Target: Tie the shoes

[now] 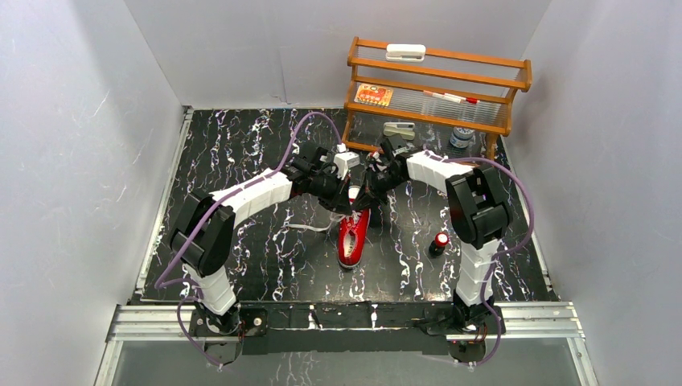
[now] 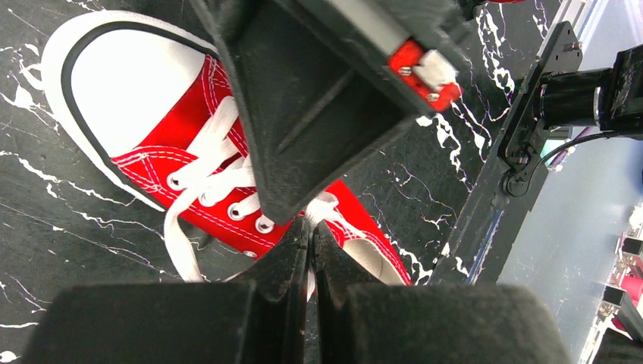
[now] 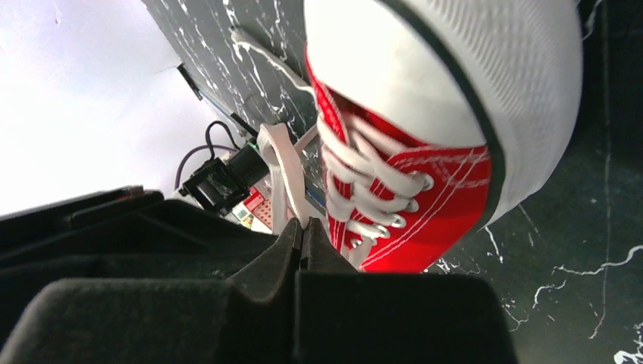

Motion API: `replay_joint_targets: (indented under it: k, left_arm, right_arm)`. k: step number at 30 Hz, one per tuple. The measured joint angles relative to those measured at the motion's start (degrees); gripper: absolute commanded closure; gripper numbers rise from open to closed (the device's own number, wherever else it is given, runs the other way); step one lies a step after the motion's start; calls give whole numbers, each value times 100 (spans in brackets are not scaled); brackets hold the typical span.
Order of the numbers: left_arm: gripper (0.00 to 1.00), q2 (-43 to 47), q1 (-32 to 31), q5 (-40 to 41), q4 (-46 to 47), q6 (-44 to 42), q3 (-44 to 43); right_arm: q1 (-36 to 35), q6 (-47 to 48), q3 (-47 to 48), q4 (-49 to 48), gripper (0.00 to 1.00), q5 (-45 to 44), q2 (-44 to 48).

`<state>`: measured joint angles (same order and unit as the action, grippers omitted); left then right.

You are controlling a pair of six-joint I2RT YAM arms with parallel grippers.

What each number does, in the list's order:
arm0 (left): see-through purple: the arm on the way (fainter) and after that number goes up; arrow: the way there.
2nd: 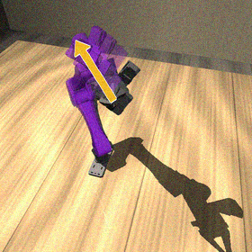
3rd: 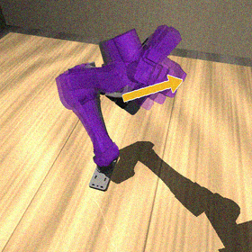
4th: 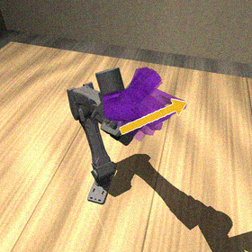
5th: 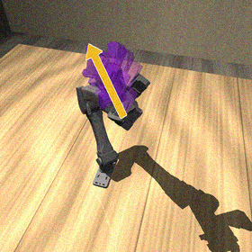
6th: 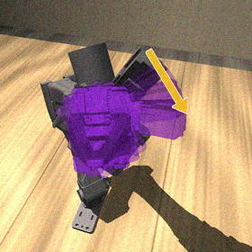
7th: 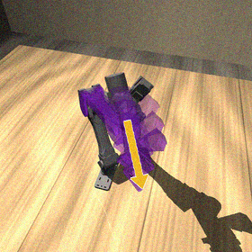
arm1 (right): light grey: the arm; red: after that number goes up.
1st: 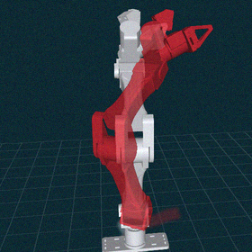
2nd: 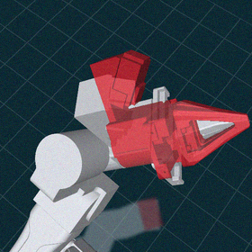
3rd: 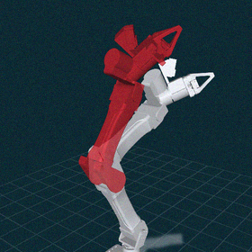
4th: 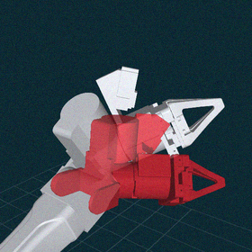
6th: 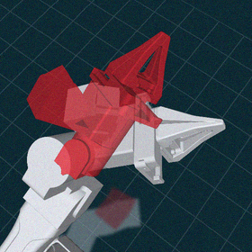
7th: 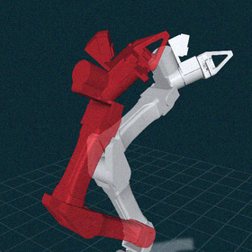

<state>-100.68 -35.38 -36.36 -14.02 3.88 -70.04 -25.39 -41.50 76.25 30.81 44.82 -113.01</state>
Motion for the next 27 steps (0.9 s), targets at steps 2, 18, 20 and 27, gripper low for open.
replay_joint_targets:
  k: [2, 18, 20, 27]
  left_arm:
    - [100, 0, 0, 4, -33, 17, -2]
    - [58, -24, -42, 691, -424, 863, -197]
    - [51, 39, -50, 778, -404, 1021, -127]
    - [53, 1099, -66, 1161, -474, 1526, 378]
  right_arm:
    - [2, 48, -57, 72, 100, 46, 127]
    - [24, 188, -507, -116, 100, 450, 179]
    - [24, 195, -461, -118, 100, 483, 120]
    - [24, 267, -339, -195, 100, 531, -39]
